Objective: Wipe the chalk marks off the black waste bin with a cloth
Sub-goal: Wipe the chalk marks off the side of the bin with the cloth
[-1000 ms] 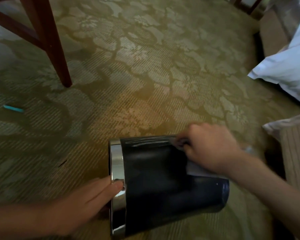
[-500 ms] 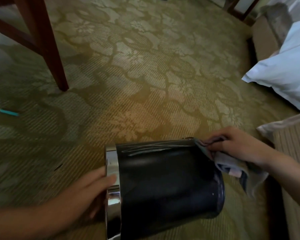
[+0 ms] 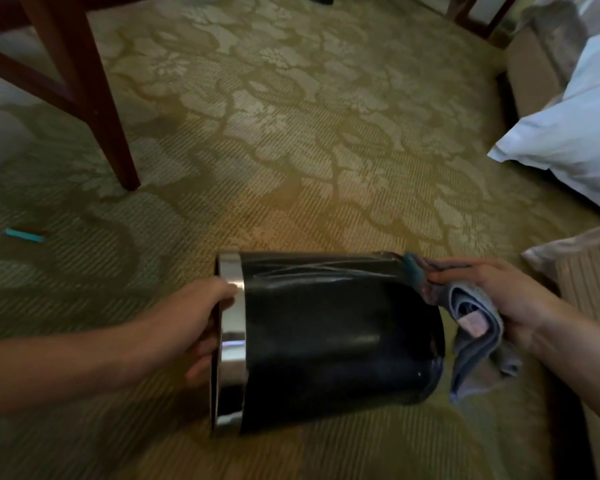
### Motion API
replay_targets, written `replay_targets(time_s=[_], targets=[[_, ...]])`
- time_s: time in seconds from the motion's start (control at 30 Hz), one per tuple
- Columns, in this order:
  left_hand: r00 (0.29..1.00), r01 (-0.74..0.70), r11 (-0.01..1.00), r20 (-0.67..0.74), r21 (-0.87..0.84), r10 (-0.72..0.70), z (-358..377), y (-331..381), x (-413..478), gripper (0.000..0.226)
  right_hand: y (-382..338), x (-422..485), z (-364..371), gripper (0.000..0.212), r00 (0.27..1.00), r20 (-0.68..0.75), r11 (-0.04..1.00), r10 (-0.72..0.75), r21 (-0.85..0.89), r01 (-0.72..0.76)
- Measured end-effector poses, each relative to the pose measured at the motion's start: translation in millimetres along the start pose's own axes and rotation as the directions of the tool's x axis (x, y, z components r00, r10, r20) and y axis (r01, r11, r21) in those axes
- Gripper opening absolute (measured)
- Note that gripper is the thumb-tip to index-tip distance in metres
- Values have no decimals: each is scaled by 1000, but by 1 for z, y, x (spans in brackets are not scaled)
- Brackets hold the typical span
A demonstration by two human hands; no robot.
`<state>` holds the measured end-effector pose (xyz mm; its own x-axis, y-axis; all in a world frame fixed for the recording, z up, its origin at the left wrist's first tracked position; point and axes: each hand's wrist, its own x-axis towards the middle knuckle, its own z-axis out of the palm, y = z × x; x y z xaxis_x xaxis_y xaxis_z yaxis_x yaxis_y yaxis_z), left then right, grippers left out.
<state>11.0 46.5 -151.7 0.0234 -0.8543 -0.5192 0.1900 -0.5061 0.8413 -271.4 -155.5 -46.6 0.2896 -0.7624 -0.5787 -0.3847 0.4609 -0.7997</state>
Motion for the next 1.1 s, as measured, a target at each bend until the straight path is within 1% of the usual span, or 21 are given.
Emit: replay_targets(time_s=[0.07,0.13,0.17,0.2,0.23,0.27,0.3,0.33,0.37,0.4,0.43,0.5,0.57,0.63,0.7,0.77,0.83,0.9,0.97,1.0,1.1], targets=[[999,-48,993,-11,105,49,-5,11,5,42,0,4,6,24,997,-47,998,-61,-32,60],[997,-72,982,-27,175,78,-12,16,9,45,4,11,12,19,976,-83,960,-202,-213,180],[995,-75,978,-44,197,85,-18,14,12,49,5,15,15,19,951,-81,905,-298,-342,254],[995,-74,974,-51,212,87,-22,12,14,48,7,18,17,21,917,-59,812,-395,-490,319],[994,-83,972,-51,220,96,-24,11,16,42,9,20,19,22,881,-16,682,-473,-640,355],[993,-88,969,-55,231,103,-26,10,17,36,10,21,22,24,852,32,525,-522,-775,351],[991,-99,966,-61,237,117,-27,8,18,34,11,18,27,26,824,61,351,-563,-885,305],[989,-114,966,-63,232,132,-27,9,18,34,12,14,34,27,782,81,173,-618,-956,236],[987,-137,967,-54,215,152,-26,9,17,34,13,9,44,28,740,118,24,-662,-984,179],[986,-153,968,-32,200,163,-24,9,15,35,14,3,59,30,720,169,-71,-673,-984,165],[983,-175,966,-15,191,182,-23,8,14,35,13,-5,78,32,719,224,-109,-658,-973,203],[975,-217,953,4,212,222,-19,7,11,33,11,-15,123,39,722,350,-117,-598,-928,354],[966,-255,944,6,211,259,-15,6,6,34,14,-19,163,47,736,472,-109,-485,-868,485],[954,-292,932,1,216,299,-12,5,5,36,16,-20,181,50,705,553,-132,-444,-818,559],[949,-307,925,-7,223,316,-11,1,5,34,14,-18,163,49,689,553,-202,-469,-826,526],[949,-308,923,5,232,315,-14,-2,7,37,8,-10,122,47,729,428,-235,-535,-904,358],[953,-295,927,5,231,302,-16,-3,10,40,1,-2,80,42,791,242,-212,-562,-966,146],[950,-302,925,-5,232,311,-18,-2,12,39,-3,2,59,34,806,150,-178,-572,-982,56],[949,-305,921,-6,242,316,-17,-2,13,39,0,1,70,38,808,154,-180,-569,-982,60],[948,-307,918,-3,250,318,-17,-3,14,40,3,-1,86,42,789,189,-188,-584,-978,95],[944,-319,912,-1,257,330,-16,-5,12,41,7,-11,154,43,705,370,-201,-606,-928,314]])
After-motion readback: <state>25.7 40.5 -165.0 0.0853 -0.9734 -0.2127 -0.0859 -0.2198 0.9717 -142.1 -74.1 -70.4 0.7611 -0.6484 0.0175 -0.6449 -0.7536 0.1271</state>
